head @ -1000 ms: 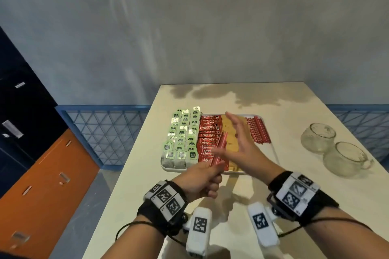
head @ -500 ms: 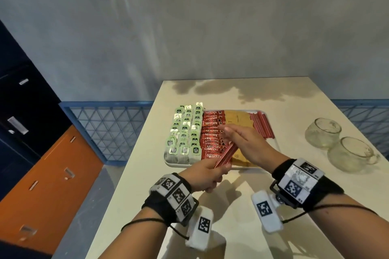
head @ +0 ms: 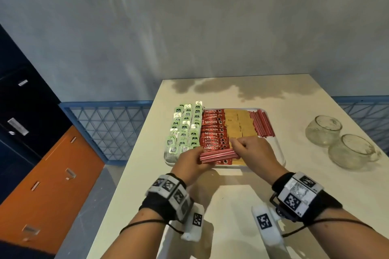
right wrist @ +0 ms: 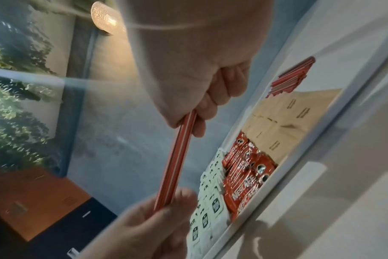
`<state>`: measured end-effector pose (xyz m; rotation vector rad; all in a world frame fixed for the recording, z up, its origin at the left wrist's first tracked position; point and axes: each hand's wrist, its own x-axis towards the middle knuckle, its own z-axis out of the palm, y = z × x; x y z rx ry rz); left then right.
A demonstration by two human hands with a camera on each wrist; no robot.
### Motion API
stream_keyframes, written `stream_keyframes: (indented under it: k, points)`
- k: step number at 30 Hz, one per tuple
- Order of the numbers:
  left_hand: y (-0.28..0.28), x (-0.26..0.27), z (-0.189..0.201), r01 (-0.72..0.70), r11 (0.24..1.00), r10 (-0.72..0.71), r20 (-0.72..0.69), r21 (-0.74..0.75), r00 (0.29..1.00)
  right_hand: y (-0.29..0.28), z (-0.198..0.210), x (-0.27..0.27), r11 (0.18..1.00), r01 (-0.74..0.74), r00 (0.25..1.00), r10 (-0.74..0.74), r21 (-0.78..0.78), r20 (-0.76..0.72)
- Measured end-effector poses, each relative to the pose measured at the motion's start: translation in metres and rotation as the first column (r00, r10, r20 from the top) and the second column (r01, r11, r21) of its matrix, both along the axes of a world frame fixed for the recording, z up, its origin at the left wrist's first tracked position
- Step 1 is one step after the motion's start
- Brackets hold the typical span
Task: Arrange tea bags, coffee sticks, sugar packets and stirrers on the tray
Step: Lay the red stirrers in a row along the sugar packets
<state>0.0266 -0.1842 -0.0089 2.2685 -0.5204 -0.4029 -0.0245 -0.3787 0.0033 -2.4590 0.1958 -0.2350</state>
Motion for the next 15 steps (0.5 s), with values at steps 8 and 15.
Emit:
stream_keyframes:
  k: [8, 15]
  points:
    - [-0.014, 0.003, 0.012, -0.703, 0.539, -0.108, -0.865, -0.465, 0.490, 0.011, -0.001, -0.001, 0.998, 0.039, 0.999, -0.038, -0.054, 0.024]
    - [-0.011, 0.000, 0.004, -0.110, 0.964, -0.002, -0.417, -0.244, 0.909, 0.006, 0.013, 0.010, 0.995, 0.015, 1.000, -0.013, -0.098, 0.019]
